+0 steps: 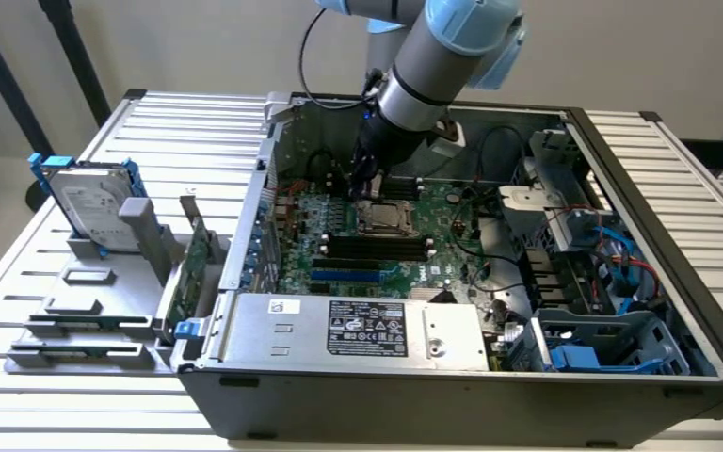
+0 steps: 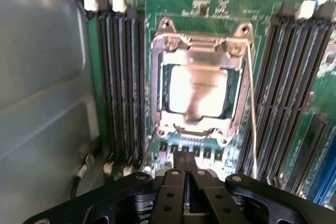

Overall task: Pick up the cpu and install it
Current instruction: 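Close the cpu cover, then install the first cpu locking lever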

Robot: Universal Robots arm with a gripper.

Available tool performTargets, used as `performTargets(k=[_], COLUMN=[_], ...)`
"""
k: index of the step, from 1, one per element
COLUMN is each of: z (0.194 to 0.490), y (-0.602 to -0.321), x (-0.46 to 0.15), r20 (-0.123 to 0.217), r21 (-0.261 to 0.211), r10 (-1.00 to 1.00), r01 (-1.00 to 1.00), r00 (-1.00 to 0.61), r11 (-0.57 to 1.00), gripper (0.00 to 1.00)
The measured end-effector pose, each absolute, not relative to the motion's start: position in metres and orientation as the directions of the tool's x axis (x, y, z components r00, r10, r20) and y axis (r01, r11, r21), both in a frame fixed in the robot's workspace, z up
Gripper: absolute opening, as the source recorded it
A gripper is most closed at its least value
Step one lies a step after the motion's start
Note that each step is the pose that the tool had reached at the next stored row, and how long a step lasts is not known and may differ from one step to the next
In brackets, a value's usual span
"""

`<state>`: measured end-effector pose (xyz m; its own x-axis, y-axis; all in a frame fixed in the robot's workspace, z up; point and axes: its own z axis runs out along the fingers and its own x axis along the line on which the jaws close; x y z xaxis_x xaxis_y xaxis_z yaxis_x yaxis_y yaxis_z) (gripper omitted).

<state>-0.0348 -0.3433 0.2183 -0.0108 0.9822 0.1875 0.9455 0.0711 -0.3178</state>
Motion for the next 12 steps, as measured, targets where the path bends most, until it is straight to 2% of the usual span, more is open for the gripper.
performTargets(k=[7,12], z=[0.226,0.226], y=[-0.343,-0.344], x=[-0.052,-0.068], r20=[0.240,0.244], r21=[-0.321,-0.321], r10=[0.971,0.970], r01=[0.943,0.943], r00=[-0.006,-0.004], r11=[0.085,0.085], gripper=[0.11,0.11])
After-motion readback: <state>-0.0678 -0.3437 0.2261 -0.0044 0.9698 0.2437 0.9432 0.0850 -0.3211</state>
